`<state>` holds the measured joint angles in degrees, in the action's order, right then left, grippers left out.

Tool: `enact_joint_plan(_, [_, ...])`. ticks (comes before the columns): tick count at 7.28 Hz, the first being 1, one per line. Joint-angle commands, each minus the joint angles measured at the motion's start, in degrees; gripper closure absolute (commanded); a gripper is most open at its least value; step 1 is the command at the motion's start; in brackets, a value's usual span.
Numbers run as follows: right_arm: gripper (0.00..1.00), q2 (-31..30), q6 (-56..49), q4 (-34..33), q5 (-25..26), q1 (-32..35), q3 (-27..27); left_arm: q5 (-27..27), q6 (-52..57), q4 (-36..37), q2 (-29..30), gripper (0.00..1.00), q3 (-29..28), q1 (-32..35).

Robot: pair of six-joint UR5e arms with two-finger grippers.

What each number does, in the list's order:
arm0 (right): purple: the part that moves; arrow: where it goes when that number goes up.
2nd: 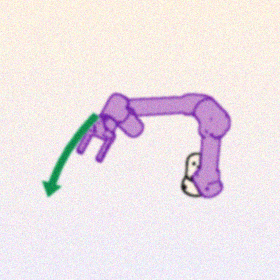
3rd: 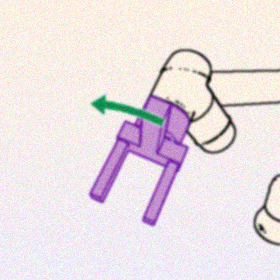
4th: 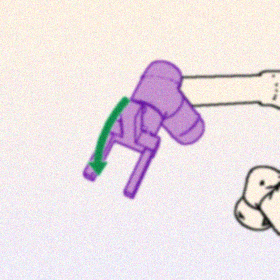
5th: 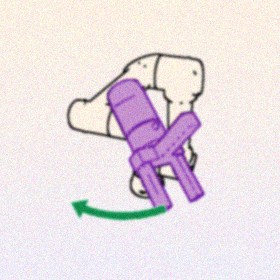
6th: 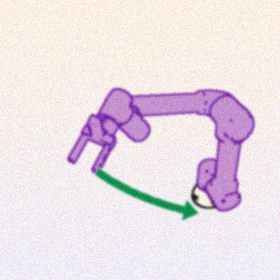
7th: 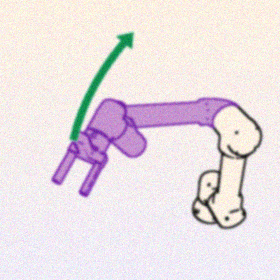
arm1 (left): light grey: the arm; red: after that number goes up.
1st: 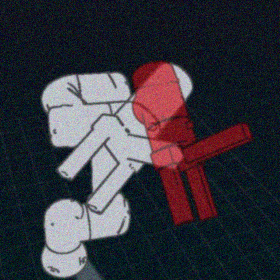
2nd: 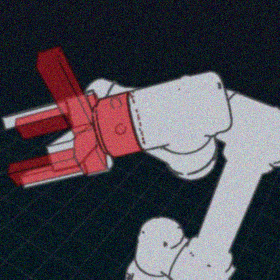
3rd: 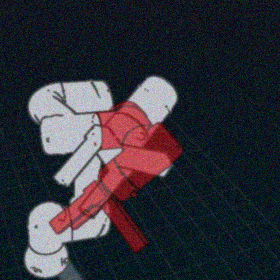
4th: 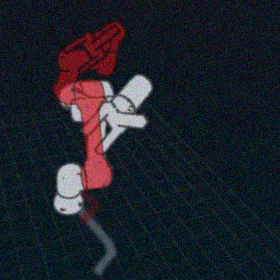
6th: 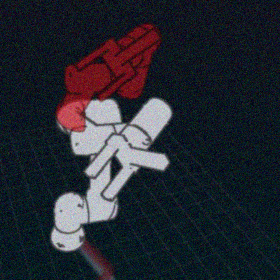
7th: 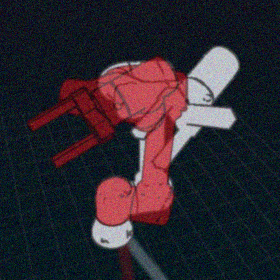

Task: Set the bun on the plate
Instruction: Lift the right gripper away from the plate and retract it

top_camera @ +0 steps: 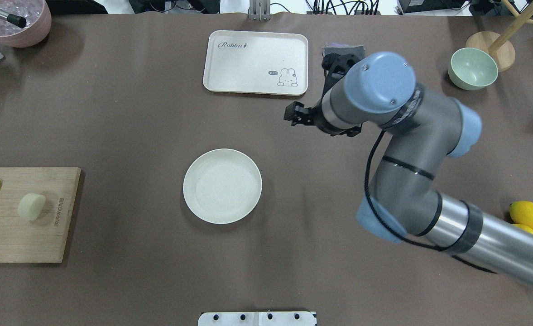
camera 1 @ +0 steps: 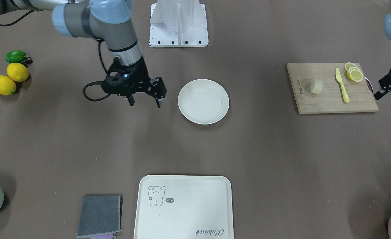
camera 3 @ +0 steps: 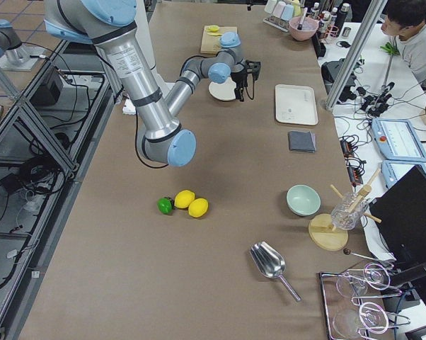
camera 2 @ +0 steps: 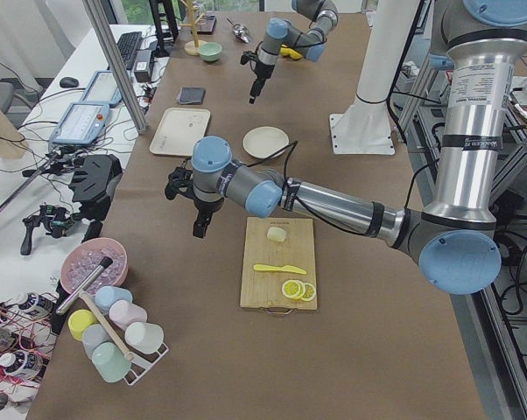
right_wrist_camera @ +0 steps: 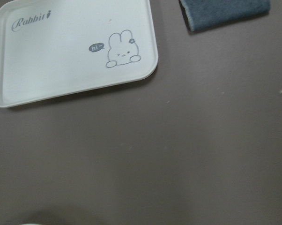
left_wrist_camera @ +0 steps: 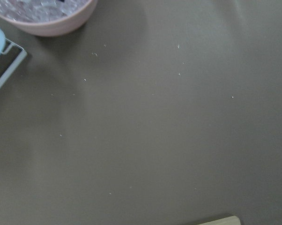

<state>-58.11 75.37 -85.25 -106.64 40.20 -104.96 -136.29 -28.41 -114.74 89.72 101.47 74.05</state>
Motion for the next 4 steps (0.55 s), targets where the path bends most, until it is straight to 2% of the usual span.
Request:
enact_joint_plan(1, [0.00, -7.5, -18.2, -1.1, -14.3, 16.1, -2.2, 0.7, -8.5, -9.5, -6.2, 0.04, -0.2, -6.5])
enact_joint_plan(2, [0.00, -11.7, -27.8, -1.1, -21.2, 23.0, -2.9, 3.6, -8.9, -12.6, -8.9, 0.04, -0.1, -8.8])
enact_joint_plan(3, [0.00, -15.9, -35.6, -1.1, -25.2, 28.6, -3.2, 4.3, -11.8, -15.1, -9.4, 0.04, -0.3, -11.6])
enact_joint_plan(4, [0.00, -19.9, -42.3, -1.1, -27.2, 32.3, -3.6, 5.2, -14.9, -18.4, -9.8, 0.04, -0.4, -14.7])
